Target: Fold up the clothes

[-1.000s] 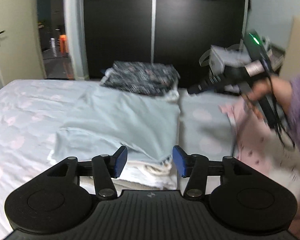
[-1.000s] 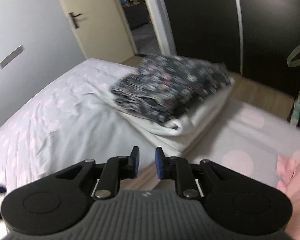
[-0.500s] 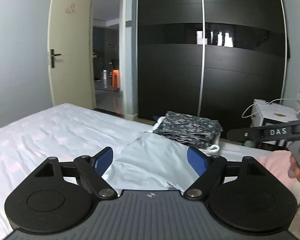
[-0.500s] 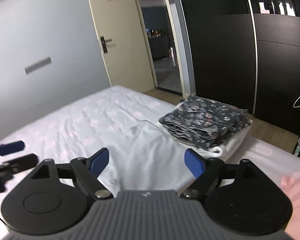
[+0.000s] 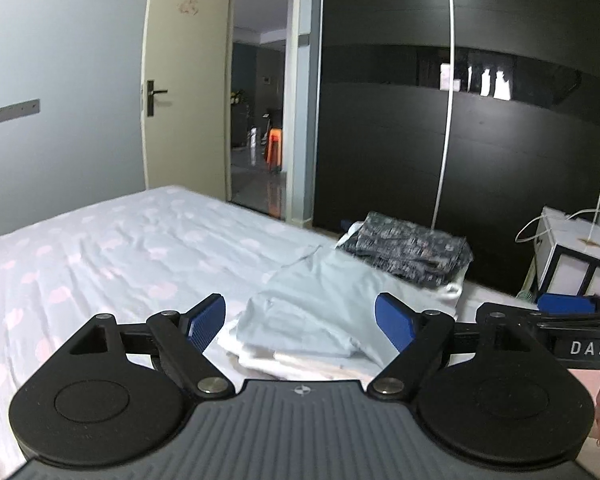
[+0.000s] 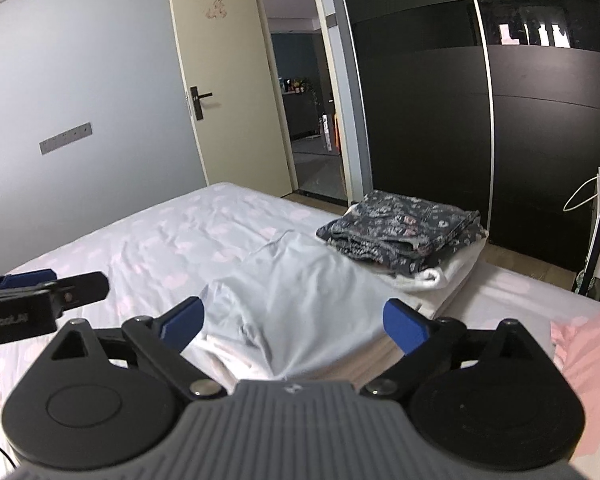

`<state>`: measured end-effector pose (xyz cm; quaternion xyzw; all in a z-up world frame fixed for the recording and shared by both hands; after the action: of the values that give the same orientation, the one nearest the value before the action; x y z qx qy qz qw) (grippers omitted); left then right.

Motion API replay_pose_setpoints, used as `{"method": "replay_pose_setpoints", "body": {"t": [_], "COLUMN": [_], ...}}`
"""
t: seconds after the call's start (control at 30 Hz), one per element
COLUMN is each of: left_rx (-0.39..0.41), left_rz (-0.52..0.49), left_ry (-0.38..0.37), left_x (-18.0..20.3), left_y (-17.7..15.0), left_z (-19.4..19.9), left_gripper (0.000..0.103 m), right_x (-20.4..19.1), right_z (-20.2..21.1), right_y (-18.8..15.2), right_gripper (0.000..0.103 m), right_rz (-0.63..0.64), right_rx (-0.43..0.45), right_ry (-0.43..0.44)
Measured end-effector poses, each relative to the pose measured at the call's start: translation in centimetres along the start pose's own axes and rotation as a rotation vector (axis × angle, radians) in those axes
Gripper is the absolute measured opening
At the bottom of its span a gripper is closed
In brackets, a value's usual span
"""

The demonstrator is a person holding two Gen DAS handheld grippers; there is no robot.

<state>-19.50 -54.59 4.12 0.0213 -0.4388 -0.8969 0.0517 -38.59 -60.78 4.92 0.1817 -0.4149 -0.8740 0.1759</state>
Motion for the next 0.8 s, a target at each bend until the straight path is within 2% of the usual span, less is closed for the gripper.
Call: {"method": "replay_pose_setpoints", "body": {"t": [0.1,0.23,0.4,0.57,0.8], "left_rx": [-0.049,-0.061,-0.107,-0.131,-0.139], "left_rz": [-0.022,-0.001,0.038,0.025,0.025], "left_ry": [0.034,0.056,0.043,0.080,0.047], "left_x": [0.3,0.4,0.2,0.4,1.2], "left_y": [-1.0,-2.5,-3.9,-4.4,-4.7], "left_z": [-0.7,-1.2,-2.3,-3.0,-3.0], "left_gripper": [0.082,0.082,0.082,0.082,0.082], "right_x": [-0.4,-0.7,-0.7,-0.6,-0.8], "right_z": [-0.2,-1.0,-1.7,-2.0,-2.1], "right_y": [-1.1,-2.5,-4.2,-4.7,-4.9], "right_gripper": [0.097,0.097,0.097,0.097,0.097], "right_rz": [0.001,0.000,0.029,0.034,0.047], "right_rx": [-0.014,-0.058,-0.089,-0.099,-0.100], "right_ry": [0.004,0.020,0.006,-0.001,-0.003]}}
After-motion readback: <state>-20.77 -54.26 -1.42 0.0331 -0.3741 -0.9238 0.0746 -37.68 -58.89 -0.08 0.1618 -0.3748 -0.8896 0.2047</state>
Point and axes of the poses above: each gripper's, at about its wrist camera, not at the fingertips, and z roughly against the way its jaws point, x to its right, y to its top, the point moved 6 cm from there along -z, roughly the way its jaws point, and after that the axes turned 12 degrees about -x, right-handed, at the moved point
